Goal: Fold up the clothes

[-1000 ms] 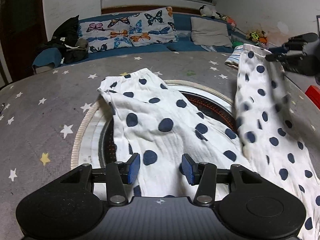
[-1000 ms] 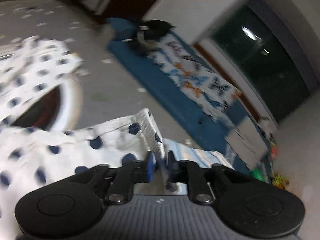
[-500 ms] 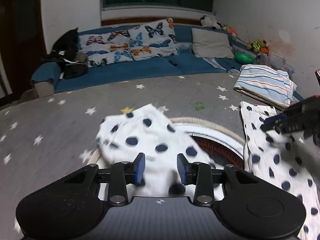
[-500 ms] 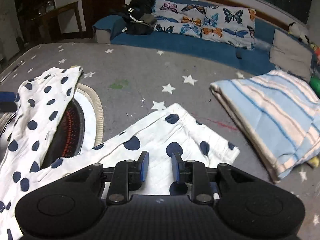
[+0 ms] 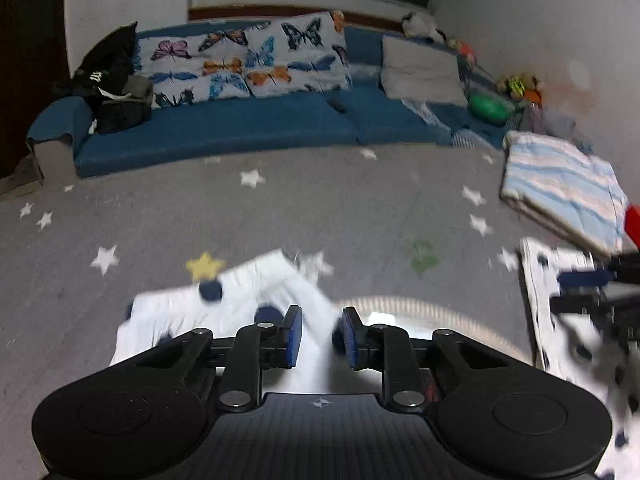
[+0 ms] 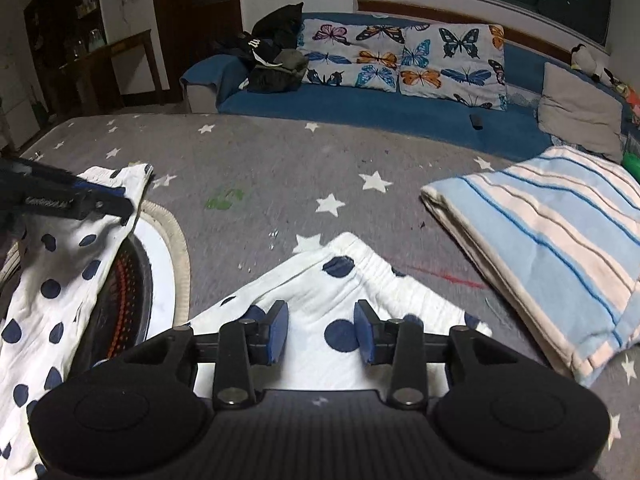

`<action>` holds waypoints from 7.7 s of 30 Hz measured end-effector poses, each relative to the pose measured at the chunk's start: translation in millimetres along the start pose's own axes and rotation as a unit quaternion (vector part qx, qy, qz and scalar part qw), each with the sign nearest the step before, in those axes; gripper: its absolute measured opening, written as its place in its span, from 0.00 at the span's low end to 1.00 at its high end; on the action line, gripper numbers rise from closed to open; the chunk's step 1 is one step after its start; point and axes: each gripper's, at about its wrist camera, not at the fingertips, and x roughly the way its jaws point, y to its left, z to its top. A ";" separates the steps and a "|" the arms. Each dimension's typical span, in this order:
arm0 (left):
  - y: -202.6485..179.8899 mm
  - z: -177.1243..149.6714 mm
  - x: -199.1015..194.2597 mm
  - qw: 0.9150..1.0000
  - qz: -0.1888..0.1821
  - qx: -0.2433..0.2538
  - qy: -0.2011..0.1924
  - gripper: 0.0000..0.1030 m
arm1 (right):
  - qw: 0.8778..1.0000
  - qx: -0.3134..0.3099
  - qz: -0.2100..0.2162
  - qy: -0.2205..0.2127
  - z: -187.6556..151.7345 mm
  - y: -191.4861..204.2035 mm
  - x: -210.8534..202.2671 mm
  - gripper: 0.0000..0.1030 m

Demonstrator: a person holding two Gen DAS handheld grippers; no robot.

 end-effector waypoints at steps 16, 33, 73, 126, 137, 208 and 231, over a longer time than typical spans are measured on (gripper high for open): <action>23.4 19.8 -24.1 0.994 -0.022 -0.073 -0.074 0.24 | 0.999 0.002 -0.007 -0.031 26.5 1.6 10.6 0.41; -15.0 -139.6 -167.7 0.999 0.028 0.007 -0.017 0.21 | 0.995 -0.068 0.075 0.000 -64.2 69.8 -90.5 0.44; -69.4 -249.8 -252.5 0.994 0.100 0.050 -0.015 0.47 | 0.975 -0.174 0.138 0.007 -168.6 146.2 -192.2 0.51; -115.9 -241.7 -258.4 0.990 -0.069 0.122 0.008 0.41 | 0.998 -0.020 0.047 -0.022 -76.5 38.9 -89.3 0.54; -140.6 -259.5 -260.0 0.979 -0.082 0.184 0.015 0.52 | 0.998 0.044 -0.002 -0.034 -71.2 -10.0 -94.2 0.54; 14.1 -262.7 -321.4 0.970 -0.177 -0.147 -0.076 0.09 | 0.996 0.002 -0.061 -0.060 148.9 133.9 9.5 0.07; 39.9 -286.5 -323.2 0.977 -0.077 -0.188 -0.063 0.22 | 0.996 -0.079 0.015 -0.026 135.3 231.8 52.1 0.31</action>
